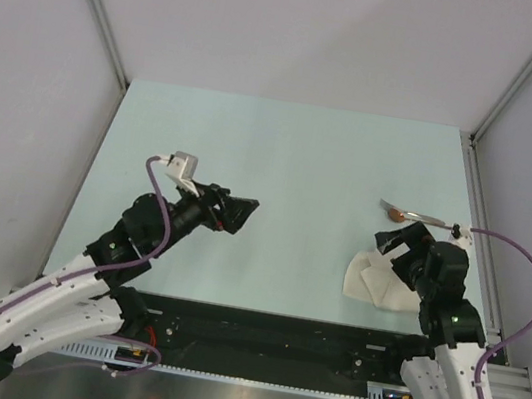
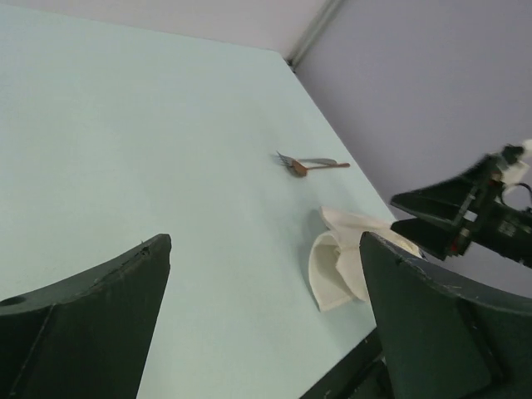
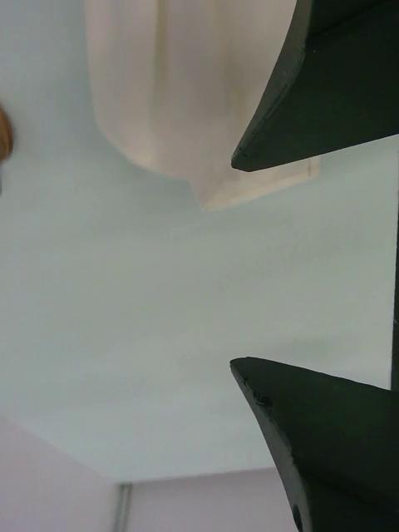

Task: Fold the napkin into a case and place the utensils inside
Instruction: Move the crumpled napkin to the corner of the board.

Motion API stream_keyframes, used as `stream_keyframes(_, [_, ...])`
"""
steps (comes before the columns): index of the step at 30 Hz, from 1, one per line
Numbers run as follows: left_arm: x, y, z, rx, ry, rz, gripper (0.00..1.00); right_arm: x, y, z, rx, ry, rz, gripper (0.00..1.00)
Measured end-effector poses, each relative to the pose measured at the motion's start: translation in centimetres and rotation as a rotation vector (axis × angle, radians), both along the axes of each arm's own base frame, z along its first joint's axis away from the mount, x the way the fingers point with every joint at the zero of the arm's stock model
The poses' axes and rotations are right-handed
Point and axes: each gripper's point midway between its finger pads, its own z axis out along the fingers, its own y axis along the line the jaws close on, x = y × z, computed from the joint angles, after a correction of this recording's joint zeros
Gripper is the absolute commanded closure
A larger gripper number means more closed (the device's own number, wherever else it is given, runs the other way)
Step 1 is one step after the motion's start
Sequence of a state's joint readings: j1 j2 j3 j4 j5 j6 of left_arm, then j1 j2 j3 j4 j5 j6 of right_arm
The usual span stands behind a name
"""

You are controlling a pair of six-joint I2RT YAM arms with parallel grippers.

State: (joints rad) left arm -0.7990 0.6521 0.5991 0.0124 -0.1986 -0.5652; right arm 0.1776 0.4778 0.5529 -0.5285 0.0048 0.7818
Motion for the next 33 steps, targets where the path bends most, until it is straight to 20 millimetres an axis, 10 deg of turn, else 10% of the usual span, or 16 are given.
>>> stream_keyframes(4, [-0.2, -3.0, -0.2, 0.041, 0.029, -0.132, 0.0, -1.0, -3.2, -2.9, -0.042, 0.201, -0.196, 0.0])
stream_keyframes(11, [-1.9, -9.1, -6.9, 0.154, 0.234, -0.38, 0.0, -3.7, -9.6, -4.6, -0.113, 0.463, -0.606, 0.0])
stream_keyframes(18, [-4.3, -11.0, -5.7, 0.105, 0.214, -0.5, 0.0, -5.6, -12.9, -9.5, -0.129, 0.698, -0.772, 0.07])
stream_keyframes(21, [-4.5, -11.0, -5.3, 0.097, 0.208, -0.506, 0.0, -5.4, -12.4, -11.8, -0.114, 0.754, -0.724, 0.29])
stream_keyframes(25, [-4.7, -10.6, -4.4, 0.086, 0.186, -0.501, 0.0, -3.6, -11.1, -12.7, -0.106, 0.7, -0.6, 0.98])
stream_keyframes(29, [-4.6, -9.8, -4.0, 0.094, 0.172, -0.469, 0.0, -1.5, -8.4, -12.1, -0.144, 0.607, -0.435, 1.0])
stream_keyframes(33, [-4.1, -8.8, -4.3, 0.123, 0.17, -0.416, 0.0, -0.1, -1.2, -9.8, -0.194, 0.452, -0.134, 1.0])
